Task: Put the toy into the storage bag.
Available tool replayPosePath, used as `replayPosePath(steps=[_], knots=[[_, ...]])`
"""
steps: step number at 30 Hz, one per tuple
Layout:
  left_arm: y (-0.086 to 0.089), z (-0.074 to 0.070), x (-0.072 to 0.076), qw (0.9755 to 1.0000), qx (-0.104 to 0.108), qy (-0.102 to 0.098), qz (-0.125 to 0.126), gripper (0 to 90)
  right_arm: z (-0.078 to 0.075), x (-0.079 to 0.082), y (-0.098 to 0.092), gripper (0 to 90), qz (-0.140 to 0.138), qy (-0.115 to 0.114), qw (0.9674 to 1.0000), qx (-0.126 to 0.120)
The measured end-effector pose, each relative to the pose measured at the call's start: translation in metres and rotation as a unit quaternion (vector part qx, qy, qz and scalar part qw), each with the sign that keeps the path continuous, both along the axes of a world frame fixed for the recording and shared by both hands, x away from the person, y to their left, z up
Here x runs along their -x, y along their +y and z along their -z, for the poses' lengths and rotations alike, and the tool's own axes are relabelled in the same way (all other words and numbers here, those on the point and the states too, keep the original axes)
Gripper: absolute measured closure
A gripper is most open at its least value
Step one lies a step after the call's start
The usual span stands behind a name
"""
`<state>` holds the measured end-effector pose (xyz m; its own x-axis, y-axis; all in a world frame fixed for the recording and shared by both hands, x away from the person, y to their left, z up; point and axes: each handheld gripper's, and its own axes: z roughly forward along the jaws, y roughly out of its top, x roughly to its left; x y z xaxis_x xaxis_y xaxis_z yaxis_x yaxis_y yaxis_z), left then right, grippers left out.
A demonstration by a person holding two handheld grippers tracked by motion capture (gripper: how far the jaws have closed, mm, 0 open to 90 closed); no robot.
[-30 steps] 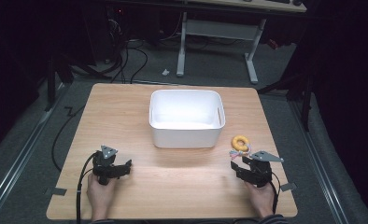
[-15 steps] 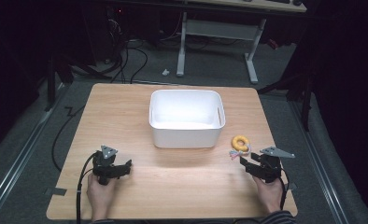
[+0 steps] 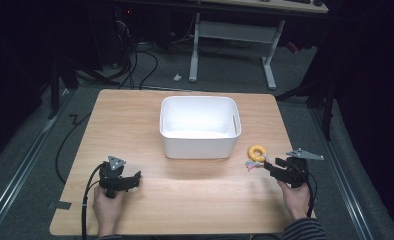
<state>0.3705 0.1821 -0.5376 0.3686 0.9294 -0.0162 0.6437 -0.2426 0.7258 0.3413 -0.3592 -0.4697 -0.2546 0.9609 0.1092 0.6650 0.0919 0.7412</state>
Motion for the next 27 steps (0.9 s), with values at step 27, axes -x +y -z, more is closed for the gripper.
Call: replayPosePath(steps=[27], knots=[[0.000,0.000,0.000,1.0000,0.000,0.000,0.000,13.2,-0.020,-0.045,-0.002,48.0,0.009,0.033,0.9991,0.023]])
